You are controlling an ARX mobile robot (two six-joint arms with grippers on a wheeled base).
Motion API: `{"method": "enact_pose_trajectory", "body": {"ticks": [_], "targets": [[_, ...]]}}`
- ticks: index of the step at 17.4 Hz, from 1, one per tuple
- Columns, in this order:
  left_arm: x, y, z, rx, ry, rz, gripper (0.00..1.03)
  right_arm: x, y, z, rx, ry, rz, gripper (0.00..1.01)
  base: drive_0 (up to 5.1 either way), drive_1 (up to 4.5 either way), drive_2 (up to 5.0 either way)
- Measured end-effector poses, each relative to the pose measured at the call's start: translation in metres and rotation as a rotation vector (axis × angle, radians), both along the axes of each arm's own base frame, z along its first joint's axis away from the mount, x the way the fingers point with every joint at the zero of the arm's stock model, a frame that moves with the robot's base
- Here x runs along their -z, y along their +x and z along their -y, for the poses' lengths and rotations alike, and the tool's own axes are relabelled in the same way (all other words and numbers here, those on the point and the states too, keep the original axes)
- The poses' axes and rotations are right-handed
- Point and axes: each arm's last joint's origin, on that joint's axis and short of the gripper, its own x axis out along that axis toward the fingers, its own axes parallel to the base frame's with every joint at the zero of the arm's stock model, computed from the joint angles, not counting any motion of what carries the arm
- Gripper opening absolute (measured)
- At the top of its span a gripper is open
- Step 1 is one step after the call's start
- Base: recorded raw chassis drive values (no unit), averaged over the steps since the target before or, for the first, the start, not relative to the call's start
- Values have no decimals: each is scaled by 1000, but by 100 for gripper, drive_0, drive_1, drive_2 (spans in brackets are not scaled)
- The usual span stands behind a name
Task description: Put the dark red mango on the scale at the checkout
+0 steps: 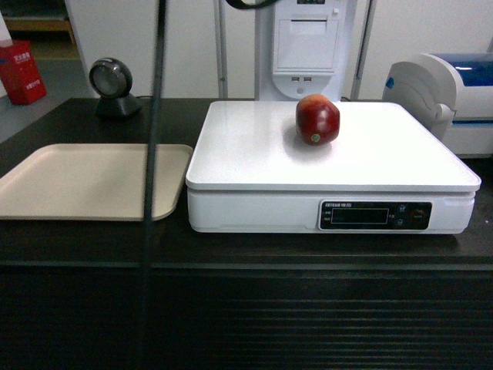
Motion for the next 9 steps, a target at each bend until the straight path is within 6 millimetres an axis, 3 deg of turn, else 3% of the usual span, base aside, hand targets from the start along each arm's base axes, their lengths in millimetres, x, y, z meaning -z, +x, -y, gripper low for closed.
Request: {"method": "enact_pose_trajectory", "body": {"ticks": [3,7,9], "targets": [[-17,-21,-45,-43,4,89,98,0,0,0,0,0,0,98,0,0,0],[1,-32,-110,-184,39,52,98,0,0,0,0,0,0,98,0,0,0],[7,-46,-142,-250,39,35,98,0,0,0,0,0,0,98,0,0,0]]}}
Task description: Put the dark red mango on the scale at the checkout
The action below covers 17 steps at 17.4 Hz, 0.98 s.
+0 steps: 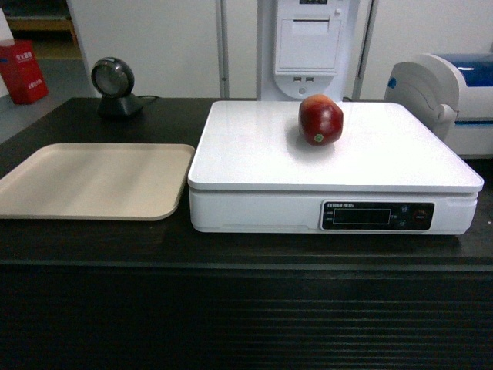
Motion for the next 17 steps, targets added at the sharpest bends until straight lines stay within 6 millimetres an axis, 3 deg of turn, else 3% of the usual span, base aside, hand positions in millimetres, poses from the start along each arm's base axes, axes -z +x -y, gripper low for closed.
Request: {"method": "enact_pose_trajectory", "body": {"ticks": [4,5,7,10,13,17], "targets": [[-12,-31,-31,-107,-54,42,97,0,0,0,0,0,0,98,0,0,0],[-9,-38,-35,-216,-61,-43,90,0,0,0,0,0,0,98,0,0,0],[21,-69,-59,-463,-64,-121,68,0,0,0,0,0,0,98,0,0,0],[58,-106,-78,-491,-72,-131,32,0,0,0,0,0,0,98,0,0,0],[81,-131,-88,-488,-72,-137,1,0,0,0,0,0,0,98,0,0,0],[102,-159,-97,-476,-71,-143,2,0,0,0,0,0,0,98,0,0,0]]}}
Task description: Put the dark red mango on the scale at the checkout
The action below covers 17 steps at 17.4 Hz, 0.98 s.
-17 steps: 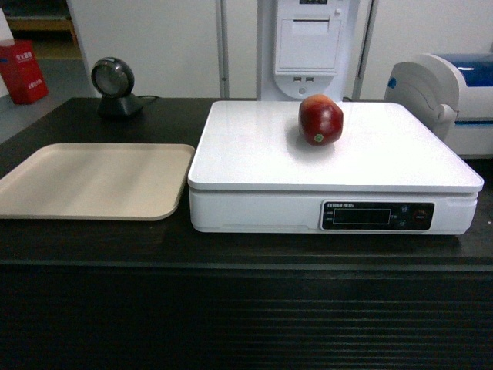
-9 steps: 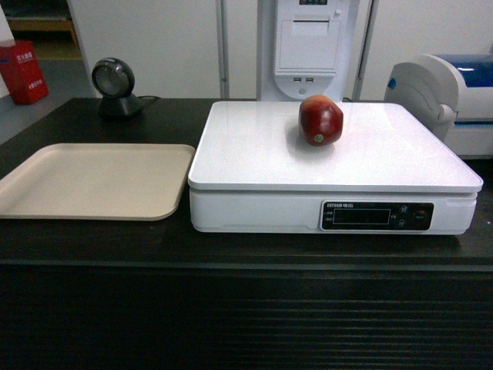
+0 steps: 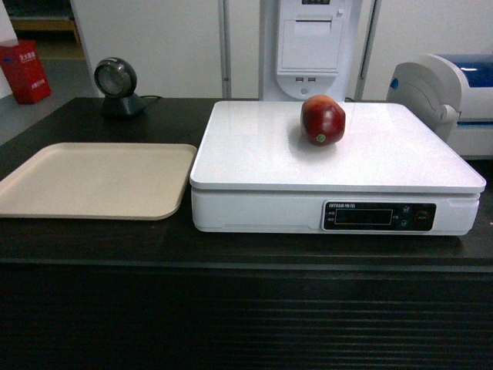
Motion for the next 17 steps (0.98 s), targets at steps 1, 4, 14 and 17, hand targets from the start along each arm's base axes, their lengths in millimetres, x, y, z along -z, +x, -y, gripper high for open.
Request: {"method": "enact_pose_trajectory", "body": {"ticks": [1,4,14,17], "targets": [[4,-6,-8,-4,0,0,2,0,0,0,0,0,0,98,0,0,0],[11,-17,-10,-16,-2,0,2,0,0,0,0,0,0,98,0,0,0],[32,-48,-10,-10,-2,16,2,0,0,0,0,0,0,98,0,0,0],[32,-53,-10,-10,-2,5,2,0,0,0,0,0,0,98,0,0,0]]}}
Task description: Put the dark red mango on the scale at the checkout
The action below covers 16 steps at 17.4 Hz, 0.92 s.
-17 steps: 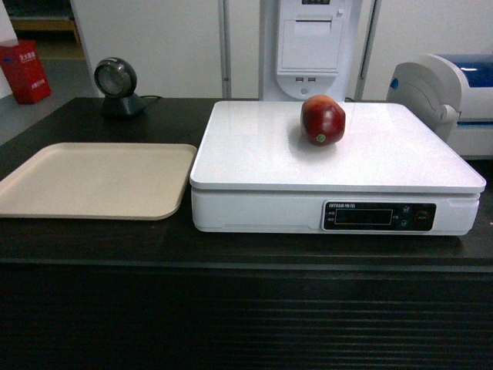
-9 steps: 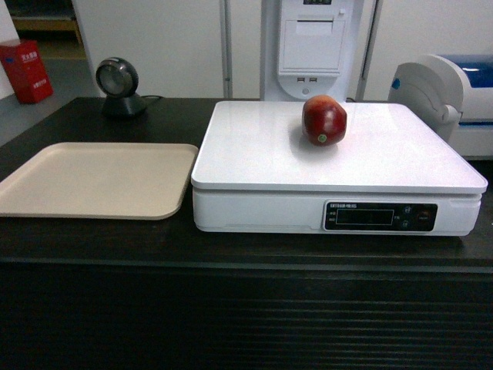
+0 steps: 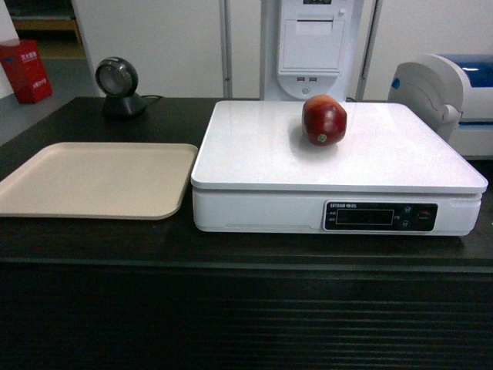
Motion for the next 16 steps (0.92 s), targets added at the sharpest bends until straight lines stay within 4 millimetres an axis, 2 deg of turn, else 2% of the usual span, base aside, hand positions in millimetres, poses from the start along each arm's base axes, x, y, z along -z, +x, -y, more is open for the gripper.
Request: {"method": "enact_pose_trajectory", "body": {"ticks": [13,16], "targets": [[-1,-16,0,0,0,7,2,0,0,0,0,0,0,98,0,0,0],[6,-25,0,2,0,-45,2,0,0,0,0,0,0,98,0,0,0]]}}
